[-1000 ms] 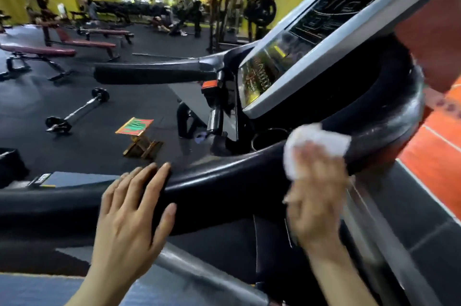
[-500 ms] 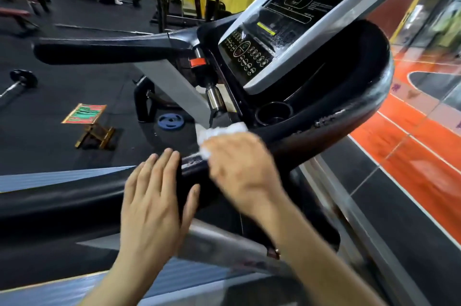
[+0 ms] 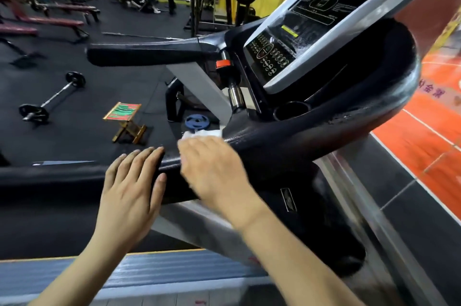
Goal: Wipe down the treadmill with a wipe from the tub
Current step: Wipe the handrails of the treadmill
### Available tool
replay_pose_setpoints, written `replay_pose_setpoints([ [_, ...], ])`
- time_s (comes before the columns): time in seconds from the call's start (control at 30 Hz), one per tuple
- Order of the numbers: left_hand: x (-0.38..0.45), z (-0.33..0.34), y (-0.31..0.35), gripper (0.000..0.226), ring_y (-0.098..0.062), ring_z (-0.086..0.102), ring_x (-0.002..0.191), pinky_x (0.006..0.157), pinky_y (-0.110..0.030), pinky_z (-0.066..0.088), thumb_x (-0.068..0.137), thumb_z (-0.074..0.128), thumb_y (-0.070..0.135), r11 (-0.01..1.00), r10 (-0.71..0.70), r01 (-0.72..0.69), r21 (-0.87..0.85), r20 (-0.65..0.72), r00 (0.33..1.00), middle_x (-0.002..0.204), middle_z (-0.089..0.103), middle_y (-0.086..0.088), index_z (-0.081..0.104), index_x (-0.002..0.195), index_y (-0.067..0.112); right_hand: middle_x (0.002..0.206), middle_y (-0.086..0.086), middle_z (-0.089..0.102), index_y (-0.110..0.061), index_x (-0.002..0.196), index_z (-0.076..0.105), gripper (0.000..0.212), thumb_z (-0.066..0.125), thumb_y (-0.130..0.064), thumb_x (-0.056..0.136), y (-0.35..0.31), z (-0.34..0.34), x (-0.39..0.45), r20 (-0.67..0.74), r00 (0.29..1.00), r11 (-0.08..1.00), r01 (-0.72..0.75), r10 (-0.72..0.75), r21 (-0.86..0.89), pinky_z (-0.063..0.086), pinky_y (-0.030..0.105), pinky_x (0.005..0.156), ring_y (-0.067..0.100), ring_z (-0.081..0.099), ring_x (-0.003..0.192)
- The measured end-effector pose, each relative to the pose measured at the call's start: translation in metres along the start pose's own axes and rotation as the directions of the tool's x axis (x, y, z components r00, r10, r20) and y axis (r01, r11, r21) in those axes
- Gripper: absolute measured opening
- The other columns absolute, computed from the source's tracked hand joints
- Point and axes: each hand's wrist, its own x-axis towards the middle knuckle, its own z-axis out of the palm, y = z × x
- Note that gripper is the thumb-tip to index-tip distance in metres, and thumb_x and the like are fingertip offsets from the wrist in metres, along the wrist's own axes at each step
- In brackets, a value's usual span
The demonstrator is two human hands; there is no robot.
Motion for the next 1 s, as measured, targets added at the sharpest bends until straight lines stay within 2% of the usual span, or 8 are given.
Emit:
replay_pose_setpoints([
  [0.07, 0.0, -0.002, 0.0, 0.052, -0.034, 0.049, 0.135, 0.119, -0.049, 0.029, 0.105, 0.033, 0.036, 1.0, 0.004, -0.004, -0.007, 0.018, 1.0, 0.145, 0.055, -0.009, 0.048, 0.148, 0.012, 0.104, 0.014, 0.069, -0.003, 0.109, 0.069, 0.026, 0.047, -0.012, 0.098, 0.045, -0.021, -0.013, -0.093, 0.995, 0.996, -0.035, 0.027, -0.084, 0.048, 0.043, 0.094, 0.033, 0.064, 0.098],
  [0.2, -0.001, -0.002, 0.004, 0.052, -0.036, 0.048, 0.136, 0.119, -0.051, 0.029, 0.104, 0.033, 0.034, 1.0, -0.008, 0.009, -0.006, 0.022, 1.0, 0.146, 0.054, -0.01, 0.047, 0.148, 0.01, 0.148, 0.016, 0.052, -0.001, 0.144, 0.052, 0.043, 0.041, -0.015, 0.105, 0.138, -0.051, -0.07, -0.318, 0.935, 0.968, -0.208, 0.155, -0.14, 0.03, 0.047, 0.12, 0.03, 0.045, 0.142],
  [0.33, -0.001, -0.001, 0.01, 0.052, -0.036, 0.046, 0.135, 0.119, -0.051, 0.027, 0.105, 0.029, 0.033, 0.999, -0.05, 0.05, 0.012, 0.032, 0.998, 0.145, 0.054, -0.01, 0.047, 0.147, 0.009, 0.162, 0.016, 0.03, -0.004, 0.156, 0.027, 0.056, 0.034, -0.023, 0.104, 0.126, -0.012, -0.086, -0.39, 0.861, 0.93, -0.367, 0.327, -0.029, 0.011, 0.05, 0.125, 0.027, 0.017, 0.154],
  [0.43, 0.002, -0.001, 0.01, 0.051, -0.035, 0.047, 0.135, 0.119, -0.05, 0.027, 0.104, 0.029, 0.033, 0.998, -0.054, 0.053, 0.026, 0.043, 0.998, 0.145, 0.053, -0.01, 0.047, 0.147, 0.01, 0.164, 0.007, 0.012, -0.013, 0.16, 0.011, 0.079, 0.053, -0.033, 0.097, 0.072, 0.045, -0.094, -0.234, 0.972, 0.966, -0.081, 0.023, -0.244, 0.012, 0.047, 0.121, 0.026, 0.005, 0.154],
  [0.57, 0.003, -0.002, 0.01, 0.052, -0.033, 0.048, 0.134, 0.118, -0.051, 0.029, 0.104, 0.028, 0.034, 0.999, -0.053, 0.053, 0.012, 0.056, 0.997, 0.144, 0.053, -0.007, 0.046, 0.147, 0.012, 0.165, -0.004, 0.011, -0.02, 0.162, 0.011, 0.081, 0.055, -0.025, 0.093, 0.054, 0.074, -0.113, -0.134, 0.962, 0.934, 0.187, -0.236, -0.304, 0.016, 0.037, 0.125, 0.016, 0.007, 0.156],
  [0.67, 0.001, -0.002, 0.007, 0.053, -0.031, 0.046, 0.136, 0.119, -0.05, 0.028, 0.105, 0.027, 0.036, 0.999, -0.046, 0.045, 0.01, 0.07, 0.997, 0.146, 0.053, -0.005, 0.045, 0.148, 0.013, 0.164, 0.008, 0.018, -0.008, 0.157, 0.023, 0.061, 0.041, -0.018, 0.1, 0.103, 0.03, -0.104, -0.288, 0.958, 0.988, -0.045, 0.0, -0.149, 0.033, 0.056, 0.111, 0.032, 0.024, 0.149],
  [0.83, 0.001, 0.0, 0.007, 0.051, -0.032, 0.046, 0.137, 0.118, -0.051, 0.03, 0.105, 0.028, 0.034, 0.999, -0.042, 0.041, 0.02, 0.06, 0.997, 0.147, 0.052, -0.007, 0.046, 0.148, 0.012, 0.164, 0.019, 0.023, 0.002, 0.156, 0.026, 0.055, 0.031, -0.018, 0.105, 0.137, -0.011, -0.083, -0.513, 0.723, 0.879, -0.451, 0.463, 0.157, 0.013, 0.056, 0.125, 0.033, 0.017, 0.154],
  [1.0, 0.002, -0.002, -0.003, 0.051, -0.026, 0.044, 0.141, 0.118, -0.047, 0.03, 0.106, 0.03, 0.035, 1.0, 0.014, -0.012, -0.022, 0.074, 0.997, 0.152, 0.049, -0.002, 0.044, 0.15, 0.014, 0.17, 0.001, 0.004, -0.014, 0.161, 0.014, 0.062, 0.037, -0.02, 0.104, 0.02, 0.046, -0.084, -0.249, 0.969, 0.999, -0.001, -0.012, -0.052, 0.008, 0.046, 0.126, 0.022, 0.01, 0.156],
])
